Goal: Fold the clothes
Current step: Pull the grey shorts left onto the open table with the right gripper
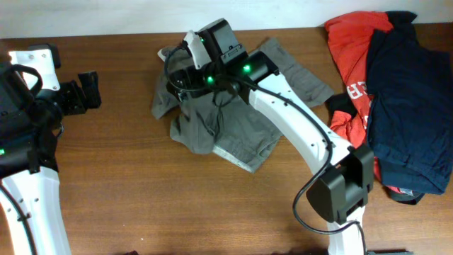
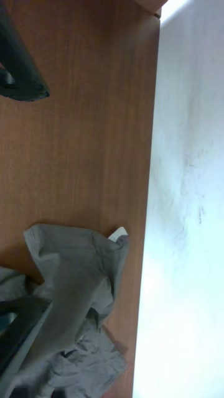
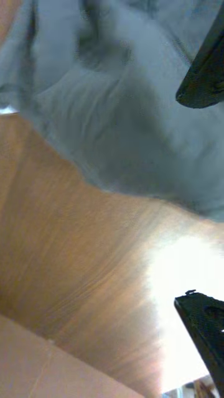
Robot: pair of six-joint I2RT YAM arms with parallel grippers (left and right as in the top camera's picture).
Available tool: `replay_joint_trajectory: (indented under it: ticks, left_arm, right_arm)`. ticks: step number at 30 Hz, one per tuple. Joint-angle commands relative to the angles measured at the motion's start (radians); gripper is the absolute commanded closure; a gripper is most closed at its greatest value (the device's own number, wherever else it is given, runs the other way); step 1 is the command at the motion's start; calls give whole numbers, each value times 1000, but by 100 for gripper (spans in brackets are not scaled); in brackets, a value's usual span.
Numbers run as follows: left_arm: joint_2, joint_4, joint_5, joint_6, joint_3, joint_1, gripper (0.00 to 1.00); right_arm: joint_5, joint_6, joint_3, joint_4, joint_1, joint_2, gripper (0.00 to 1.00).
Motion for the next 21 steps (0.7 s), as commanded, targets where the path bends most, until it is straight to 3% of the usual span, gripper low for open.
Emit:
replay_joint_trajectory:
  ticks: [1, 10, 13, 14, 21]
  left_arm:
    - [10, -4, 35, 45, 18, 3, 1]
    - [56, -156, 113, 99, 18, -176, 2]
    - [76, -261, 88, 100, 18, -291, 11]
    - [84, -315, 40, 99, 18, -349, 19]
    - [90, -464, -84, 38, -50, -578, 24]
  right_arm:
    - [9, -20, 11, -97, -73, -115, 1]
    - [82, -16, 5, -530, -301, -166, 1]
    - [82, -17, -4, -587, -352, -166, 1]
    - [82, -21, -4, -597, -373, -166, 1]
    - [82, -73, -4, -595, -410, -163, 1]
